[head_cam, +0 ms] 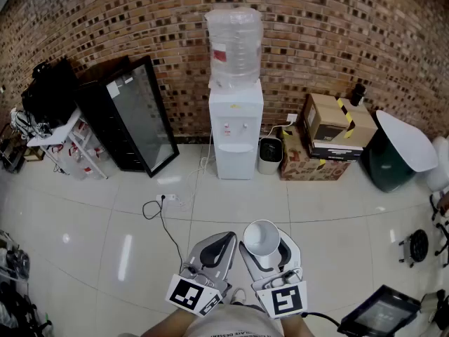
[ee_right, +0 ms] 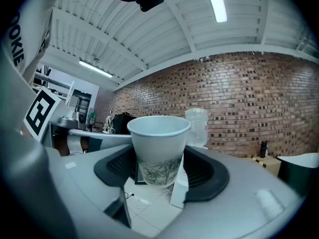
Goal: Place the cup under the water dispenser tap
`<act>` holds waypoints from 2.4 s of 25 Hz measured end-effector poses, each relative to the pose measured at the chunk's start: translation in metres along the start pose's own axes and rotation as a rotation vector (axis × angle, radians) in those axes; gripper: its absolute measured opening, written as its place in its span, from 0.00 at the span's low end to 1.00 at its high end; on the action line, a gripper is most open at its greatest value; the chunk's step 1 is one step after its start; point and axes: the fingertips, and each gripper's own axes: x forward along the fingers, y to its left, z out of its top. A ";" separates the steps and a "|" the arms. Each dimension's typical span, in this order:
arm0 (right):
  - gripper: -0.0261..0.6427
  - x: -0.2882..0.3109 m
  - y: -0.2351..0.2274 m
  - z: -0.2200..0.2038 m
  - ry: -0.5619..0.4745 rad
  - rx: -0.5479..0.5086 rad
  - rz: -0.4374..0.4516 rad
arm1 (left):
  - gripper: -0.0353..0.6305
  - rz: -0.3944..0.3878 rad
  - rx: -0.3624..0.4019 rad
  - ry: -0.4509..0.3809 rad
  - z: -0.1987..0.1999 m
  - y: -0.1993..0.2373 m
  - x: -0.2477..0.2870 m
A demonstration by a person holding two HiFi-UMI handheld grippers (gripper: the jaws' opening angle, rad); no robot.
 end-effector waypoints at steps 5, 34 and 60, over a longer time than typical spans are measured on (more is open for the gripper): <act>0.50 -0.005 -0.019 -0.002 0.001 -0.008 -0.008 | 0.03 0.002 0.011 0.005 -0.001 -0.010 0.014; 0.50 0.092 -0.072 -0.020 0.034 -0.035 -0.018 | 0.03 0.009 -0.050 -0.007 -0.016 0.074 0.097; 0.50 0.258 -0.097 -0.014 0.114 -0.088 -0.106 | 0.03 -0.077 -0.119 -0.034 0.002 0.225 0.190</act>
